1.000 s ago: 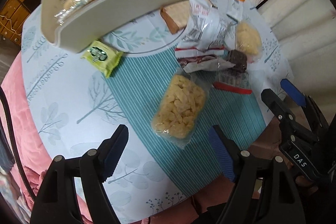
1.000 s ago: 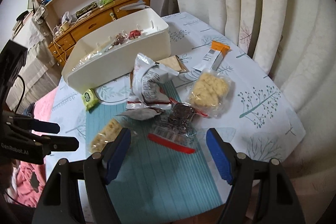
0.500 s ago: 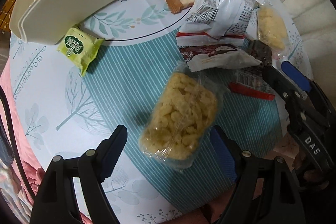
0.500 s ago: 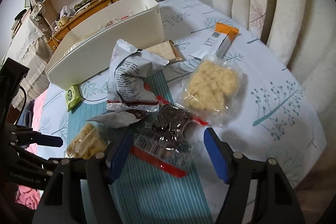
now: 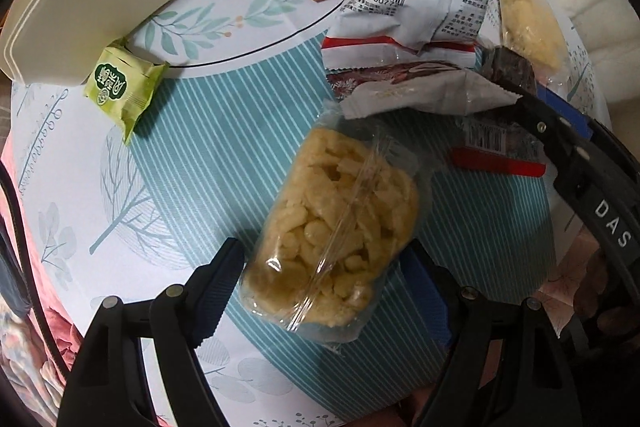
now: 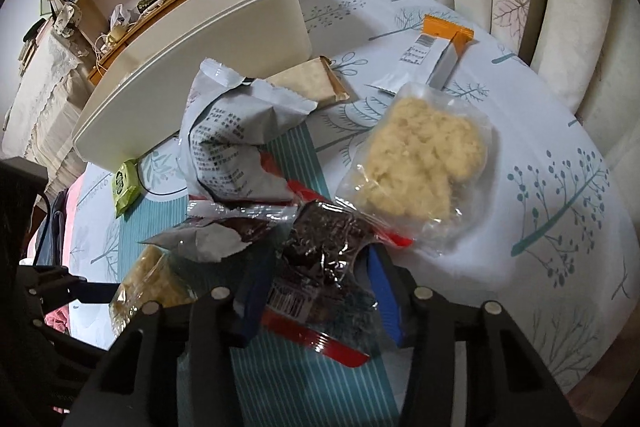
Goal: Organize snacks
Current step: 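Grasp the puff bag with the left gripper while the right gripper reaches the chocolate packet, then close the right gripper on the chocolate packet while the left gripper lifts the puff bag, then carry the puff bag and chocolate packet over the tray and open both grippers, then withdraw both grippers from the tray back toward the remaining snacks, then grasp the white crispy-snack bag with the left gripper while the right grasps the cookie bag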
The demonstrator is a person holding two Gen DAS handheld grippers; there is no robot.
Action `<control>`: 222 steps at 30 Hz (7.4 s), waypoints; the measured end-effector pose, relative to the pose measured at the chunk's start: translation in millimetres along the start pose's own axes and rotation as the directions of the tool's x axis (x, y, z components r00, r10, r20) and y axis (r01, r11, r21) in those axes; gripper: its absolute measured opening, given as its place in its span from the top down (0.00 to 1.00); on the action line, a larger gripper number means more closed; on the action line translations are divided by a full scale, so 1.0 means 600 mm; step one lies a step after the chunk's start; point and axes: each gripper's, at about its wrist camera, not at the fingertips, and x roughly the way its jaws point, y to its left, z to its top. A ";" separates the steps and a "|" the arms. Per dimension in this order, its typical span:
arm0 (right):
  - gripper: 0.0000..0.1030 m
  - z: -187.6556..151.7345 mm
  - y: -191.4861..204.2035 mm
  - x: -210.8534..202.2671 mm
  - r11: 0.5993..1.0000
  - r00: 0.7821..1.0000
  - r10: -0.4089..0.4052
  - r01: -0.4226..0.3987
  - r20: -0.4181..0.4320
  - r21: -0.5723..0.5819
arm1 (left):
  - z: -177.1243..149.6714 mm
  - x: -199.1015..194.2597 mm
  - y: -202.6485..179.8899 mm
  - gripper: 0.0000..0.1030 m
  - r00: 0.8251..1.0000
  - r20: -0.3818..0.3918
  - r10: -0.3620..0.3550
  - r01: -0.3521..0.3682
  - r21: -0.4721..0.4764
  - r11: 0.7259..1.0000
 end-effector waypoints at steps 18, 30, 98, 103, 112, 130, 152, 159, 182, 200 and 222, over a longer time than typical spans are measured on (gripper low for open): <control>0.59 0.012 -0.002 0.003 0.999 0.999 0.025 -0.026 -0.039 -0.028 | 0.018 -0.015 -0.009 0.42 1.000 0.023 -0.007 0.006 0.021 1.000; 0.84 -0.010 0.002 -0.019 1.000 1.000 0.006 -0.005 -0.028 0.013 | -0.023 -0.036 0.034 0.42 1.000 0.025 -0.004 0.003 0.034 0.999; 0.59 0.027 0.044 0.032 0.933 0.896 0.048 0.117 -0.441 0.339 | -0.017 -0.219 0.140 0.42 0.992 0.122 -0.042 0.061 -0.156 0.986; 0.59 0.063 0.054 0.007 0.942 0.882 0.135 0.027 -0.452 0.334 | 0.028 -0.245 0.122 0.42 0.988 0.153 -0.036 0.062 -0.166 0.984; 0.59 0.179 0.074 -0.045 0.966 0.904 0.203 -0.122 -0.377 0.226 | 0.119 -0.285 0.102 0.42 0.975 0.221 -0.018 0.066 -0.212 0.975; 0.58 0.376 0.086 -0.019 0.954 0.942 0.295 -0.300 -0.162 -0.005 | 0.269 -0.289 0.133 0.42 0.939 0.345 0.001 0.141 -0.385 0.912; 0.39 0.365 0.060 -0.028 0.951 0.945 0.308 -0.310 -0.112 0.004 | 0.198 -0.300 0.137 0.22 0.904 0.427 -0.031 0.242 -0.450 0.859; 0.36 0.303 0.044 -0.073 0.964 0.962 0.262 -0.259 -0.079 0.054 | 0.127 -0.313 0.119 0.22 0.885 0.462 -0.062 0.274 -0.408 0.871; 0.25 0.077 -0.009 -0.165 0.960 0.993 0.112 -0.095 -0.049 0.261 | -0.043 -0.287 0.063 0.22 0.890 0.440 -0.117 0.231 -0.214 0.949; 0.25 0.063 -0.114 -0.108 0.810 0.974 0.148 -0.019 -0.172 0.586 | 0.013 -0.212 -0.002 0.14 0.946 0.312 -0.086 0.128 -0.118 0.985; 0.25 0.151 -0.159 0.053 0.760 0.884 0.159 0.174 -0.439 0.626 | 0.151 -0.075 -0.050 0.14 0.971 0.239 -0.010 0.051 -0.163 0.985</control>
